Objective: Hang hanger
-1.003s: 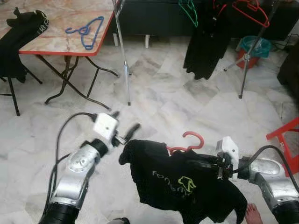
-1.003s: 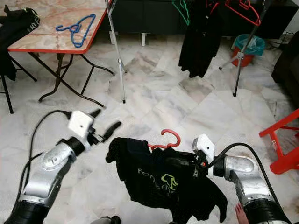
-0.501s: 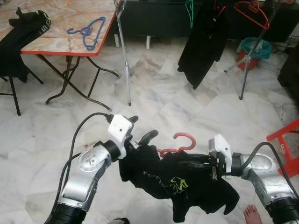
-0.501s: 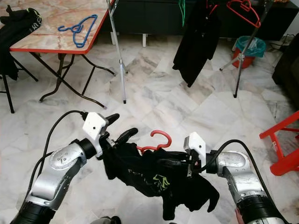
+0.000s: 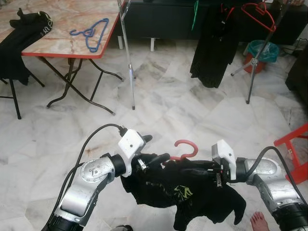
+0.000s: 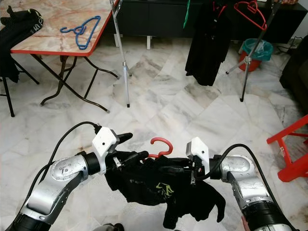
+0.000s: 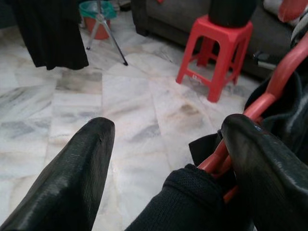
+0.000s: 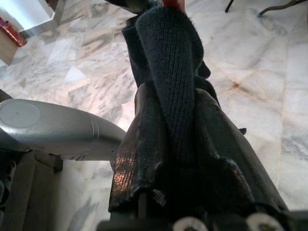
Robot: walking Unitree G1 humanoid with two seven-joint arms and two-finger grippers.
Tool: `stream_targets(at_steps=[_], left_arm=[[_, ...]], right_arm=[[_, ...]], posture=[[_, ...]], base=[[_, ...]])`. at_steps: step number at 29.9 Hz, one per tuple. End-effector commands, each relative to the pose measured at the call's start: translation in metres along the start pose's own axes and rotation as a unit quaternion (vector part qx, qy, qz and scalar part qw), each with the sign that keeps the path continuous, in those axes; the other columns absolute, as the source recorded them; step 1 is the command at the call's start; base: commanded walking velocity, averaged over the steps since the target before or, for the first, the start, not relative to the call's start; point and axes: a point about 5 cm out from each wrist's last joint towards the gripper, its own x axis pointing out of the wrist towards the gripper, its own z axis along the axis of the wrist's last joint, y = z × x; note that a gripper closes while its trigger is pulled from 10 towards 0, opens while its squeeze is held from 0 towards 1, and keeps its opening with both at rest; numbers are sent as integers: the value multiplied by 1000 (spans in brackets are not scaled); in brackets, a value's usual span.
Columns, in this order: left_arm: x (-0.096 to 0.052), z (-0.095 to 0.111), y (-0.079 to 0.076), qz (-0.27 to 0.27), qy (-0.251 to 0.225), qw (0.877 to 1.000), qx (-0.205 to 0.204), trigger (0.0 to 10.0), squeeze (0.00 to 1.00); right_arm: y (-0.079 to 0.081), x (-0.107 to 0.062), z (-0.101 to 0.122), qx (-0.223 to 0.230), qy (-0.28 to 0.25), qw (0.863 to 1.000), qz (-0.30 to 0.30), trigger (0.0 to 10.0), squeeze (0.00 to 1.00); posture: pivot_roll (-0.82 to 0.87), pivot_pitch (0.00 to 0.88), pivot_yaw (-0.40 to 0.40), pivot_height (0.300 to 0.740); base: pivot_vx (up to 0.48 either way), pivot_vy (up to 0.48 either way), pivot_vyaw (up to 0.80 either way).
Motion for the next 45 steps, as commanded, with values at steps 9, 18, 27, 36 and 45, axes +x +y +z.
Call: stream_targets(at_steps=[9,18,27,36,45], left_arm=[[-3,-8,-18,-68,43,997,-3,10000,0],[2,-1,-21,-64,27,997,17,10000,0],[14,13,-19,-42,-9,999,33,10000,0],[1,-23,-18,-56,108,988,95,10000,0],[-7,-36,8,24,174,975,139,9529,0]], right_arm=[[-7,-2,15,-28,-22,999,-16,10000,0],[-5,3,12,-25,-21,999,-12,10000,0],[-3,6,11,-26,-17,1000,-2,10000,0],[-5,5,13,-32,-15,999,-4,10000,0],[-5,5,13,-36,-9,999,-3,10000,0]], posture=[[49,107,-29,740],[52,107,-28,740],[50,106,-28,740],[54,107,-30,740],[52,105,-33,740]], base=[[0,0,0],[0,0,0],[0,0,0],[0,0,0],[0,0,0]])
